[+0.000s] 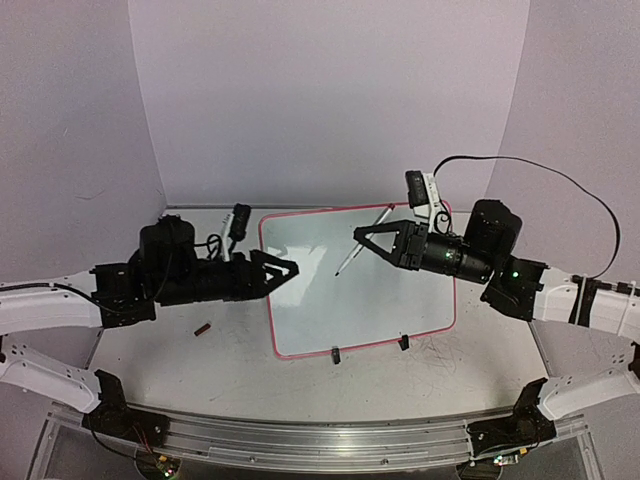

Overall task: Write a sentence on the whiteboard
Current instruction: Pass from the right arm to the left

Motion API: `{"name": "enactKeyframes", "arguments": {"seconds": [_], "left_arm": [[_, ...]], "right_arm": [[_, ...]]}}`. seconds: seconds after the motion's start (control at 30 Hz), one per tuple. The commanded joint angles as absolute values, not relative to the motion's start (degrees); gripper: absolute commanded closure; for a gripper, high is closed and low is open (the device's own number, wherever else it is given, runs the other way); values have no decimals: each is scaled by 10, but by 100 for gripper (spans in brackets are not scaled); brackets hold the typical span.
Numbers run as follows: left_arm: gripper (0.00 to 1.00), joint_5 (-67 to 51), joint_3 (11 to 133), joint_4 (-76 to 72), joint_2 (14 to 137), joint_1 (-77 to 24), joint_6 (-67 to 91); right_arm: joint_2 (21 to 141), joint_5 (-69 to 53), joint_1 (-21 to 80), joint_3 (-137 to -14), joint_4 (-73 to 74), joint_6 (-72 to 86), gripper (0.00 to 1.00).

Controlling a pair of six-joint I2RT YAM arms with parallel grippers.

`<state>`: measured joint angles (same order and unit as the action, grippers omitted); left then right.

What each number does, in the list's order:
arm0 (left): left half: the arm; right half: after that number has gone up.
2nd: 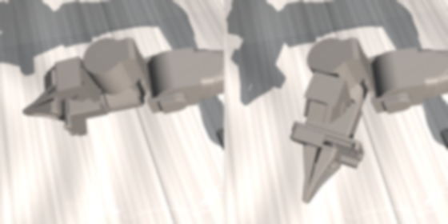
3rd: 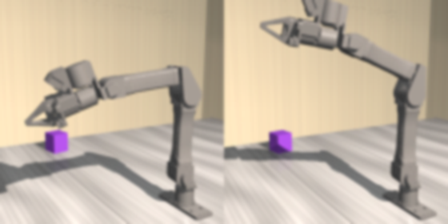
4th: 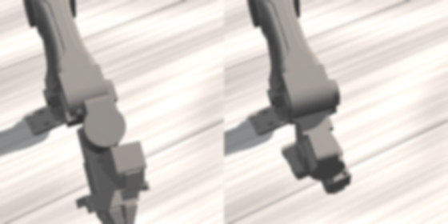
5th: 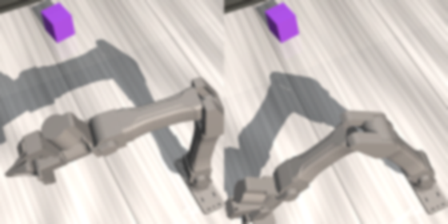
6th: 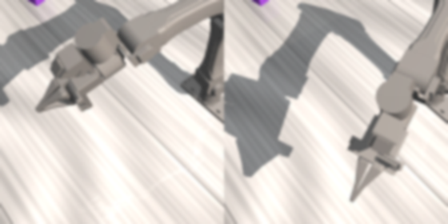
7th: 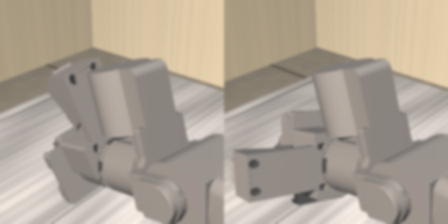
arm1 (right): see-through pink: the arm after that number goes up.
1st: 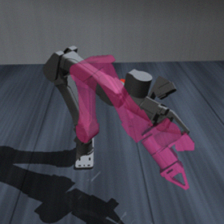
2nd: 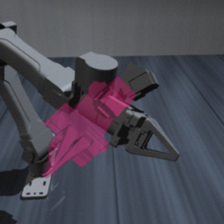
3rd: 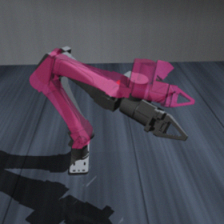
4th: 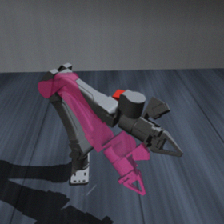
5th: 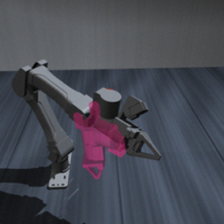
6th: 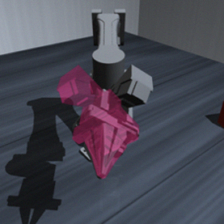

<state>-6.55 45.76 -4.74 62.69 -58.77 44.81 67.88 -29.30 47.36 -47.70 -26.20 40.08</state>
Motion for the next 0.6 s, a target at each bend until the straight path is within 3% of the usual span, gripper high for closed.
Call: {"name": "enactKeyframes", "arguments": {"seconds": [0.0, 0.2, 0.47, 0.57], "left_arm": [[36, -107, 518, -157, 701, -648, 400], [41, -97, 511, -208, 711, -662, 402], [34, -88, 508, -218, 695, -662, 399], [40, -102, 520, -221, 706, -662, 399]], "right_arm": [[696, -272, 495, -469, -358, 446, 100], [698, -264, 505, -465, -364, 454, 100], [706, -282, 512, -465, -372, 467, 100], [714, -289, 516, -467, -388, 476, 100]]}}
